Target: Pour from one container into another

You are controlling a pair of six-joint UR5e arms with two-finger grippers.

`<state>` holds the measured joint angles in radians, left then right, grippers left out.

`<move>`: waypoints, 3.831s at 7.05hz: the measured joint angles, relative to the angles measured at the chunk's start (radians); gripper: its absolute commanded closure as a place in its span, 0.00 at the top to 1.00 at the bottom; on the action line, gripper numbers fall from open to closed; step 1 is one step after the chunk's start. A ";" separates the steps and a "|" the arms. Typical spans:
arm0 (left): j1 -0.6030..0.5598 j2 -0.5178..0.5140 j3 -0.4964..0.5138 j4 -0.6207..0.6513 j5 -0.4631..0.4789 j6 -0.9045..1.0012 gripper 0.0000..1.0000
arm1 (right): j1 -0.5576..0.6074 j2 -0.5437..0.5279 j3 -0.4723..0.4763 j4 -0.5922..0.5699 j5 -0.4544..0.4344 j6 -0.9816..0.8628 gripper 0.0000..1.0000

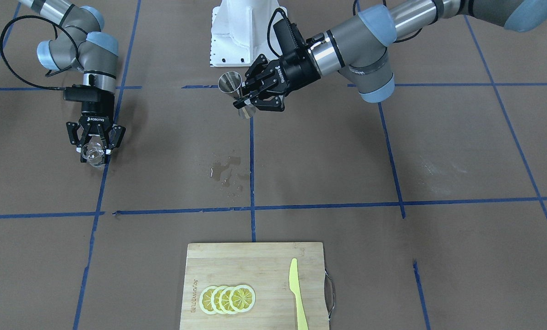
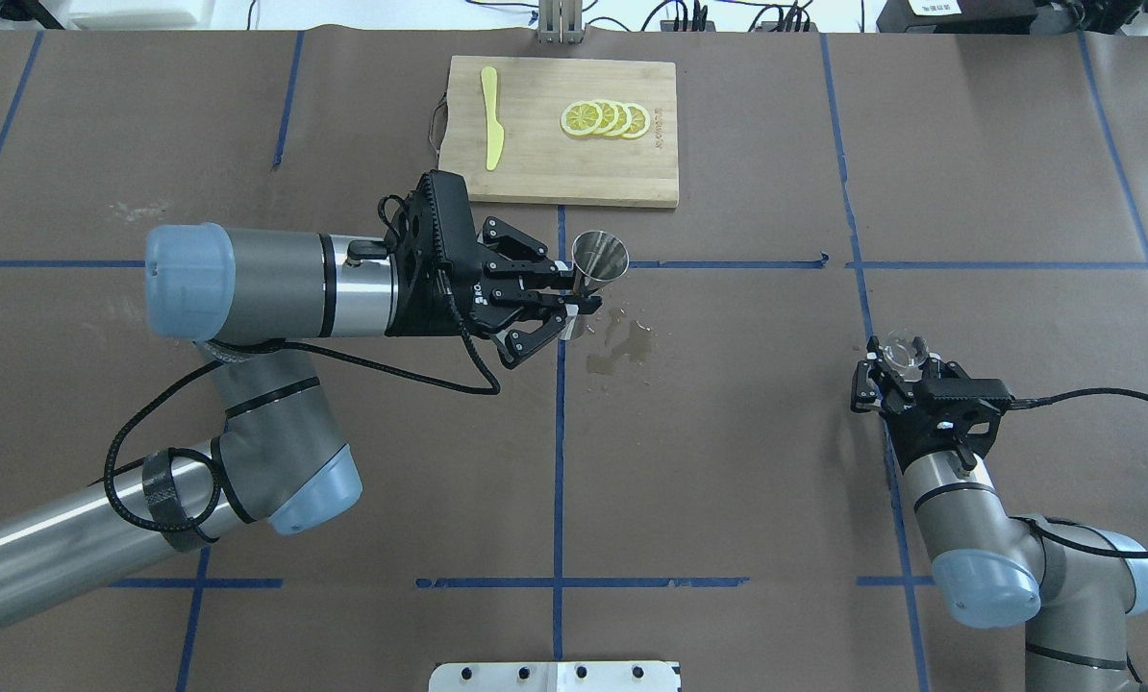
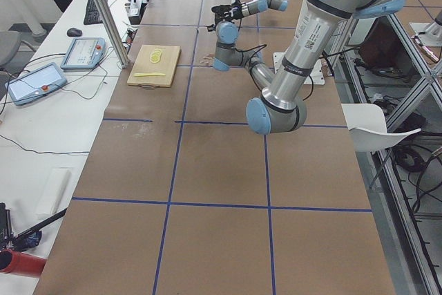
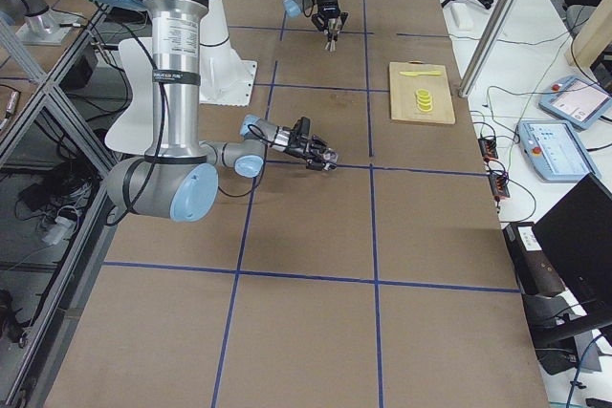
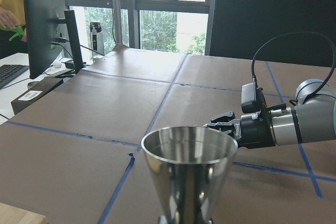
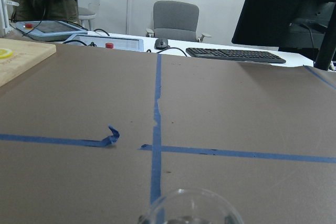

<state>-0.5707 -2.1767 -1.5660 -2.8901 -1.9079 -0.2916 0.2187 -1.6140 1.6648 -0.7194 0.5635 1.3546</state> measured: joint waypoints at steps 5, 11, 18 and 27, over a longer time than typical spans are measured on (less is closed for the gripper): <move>0.000 0.000 -0.008 0.000 0.000 -0.005 0.00 | 0.011 0.002 0.061 0.372 0.014 -0.270 0.00; 0.000 0.001 -0.009 0.000 0.001 -0.004 0.00 | 0.084 0.018 0.063 0.403 0.070 -0.418 0.00; 0.000 0.023 -0.029 0.000 0.001 -0.001 0.00 | 0.150 0.017 0.171 0.326 0.254 -0.569 0.00; 0.006 0.029 -0.005 -0.003 0.036 0.131 0.00 | 0.148 0.311 0.478 -0.378 0.345 -0.570 0.00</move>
<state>-0.5646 -2.1482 -1.5710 -2.8931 -1.8715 -0.1611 0.3663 -1.3031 2.1423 -1.0977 0.9083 0.7845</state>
